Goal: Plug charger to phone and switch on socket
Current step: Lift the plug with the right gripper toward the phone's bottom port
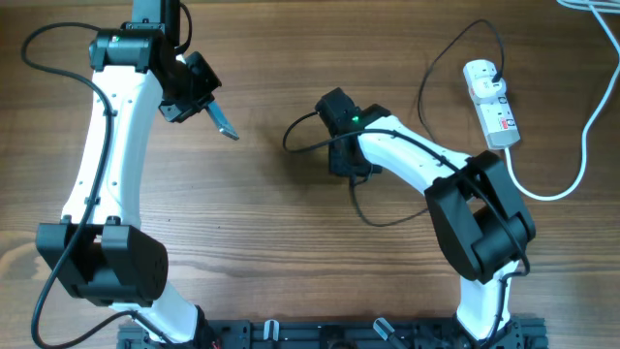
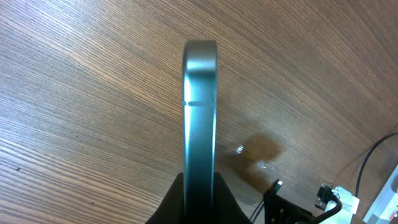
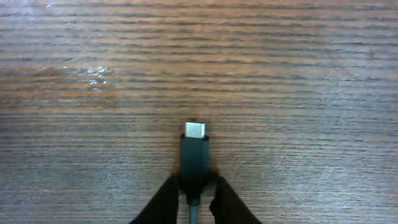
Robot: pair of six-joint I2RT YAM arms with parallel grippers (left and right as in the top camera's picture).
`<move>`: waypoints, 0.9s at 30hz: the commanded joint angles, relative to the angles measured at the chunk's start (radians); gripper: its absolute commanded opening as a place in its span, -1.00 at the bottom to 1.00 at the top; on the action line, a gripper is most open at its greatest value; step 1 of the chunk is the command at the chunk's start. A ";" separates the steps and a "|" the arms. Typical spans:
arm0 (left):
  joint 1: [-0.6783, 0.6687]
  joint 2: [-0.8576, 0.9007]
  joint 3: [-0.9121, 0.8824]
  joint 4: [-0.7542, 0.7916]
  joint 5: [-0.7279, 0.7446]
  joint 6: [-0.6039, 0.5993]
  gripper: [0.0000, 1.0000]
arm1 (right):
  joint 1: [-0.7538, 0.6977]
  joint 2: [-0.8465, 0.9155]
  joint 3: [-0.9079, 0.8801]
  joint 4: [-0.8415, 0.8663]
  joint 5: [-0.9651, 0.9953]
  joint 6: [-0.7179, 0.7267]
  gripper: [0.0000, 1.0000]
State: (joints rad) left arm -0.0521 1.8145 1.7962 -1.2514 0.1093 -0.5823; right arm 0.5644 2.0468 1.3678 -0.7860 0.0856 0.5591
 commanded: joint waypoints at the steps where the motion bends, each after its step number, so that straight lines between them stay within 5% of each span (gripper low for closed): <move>1: 0.004 -0.002 0.003 0.001 0.006 -0.010 -0.92 | -0.013 0.031 -0.008 -0.012 -0.005 -0.009 -0.61; 17: 0.004 -0.002 0.003 0.002 0.006 -0.010 -0.92 | -0.013 0.031 -0.008 -0.043 -0.035 -0.021 -0.52; 27: 0.004 -0.002 0.003 0.002 0.006 -0.010 -0.92 | -0.013 0.031 -0.008 -0.037 -0.035 -0.010 -0.85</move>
State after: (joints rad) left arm -0.0521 1.8145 1.7962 -1.2514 0.1093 -0.5823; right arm 0.5537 2.0468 1.3678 -0.8207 0.0563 0.5491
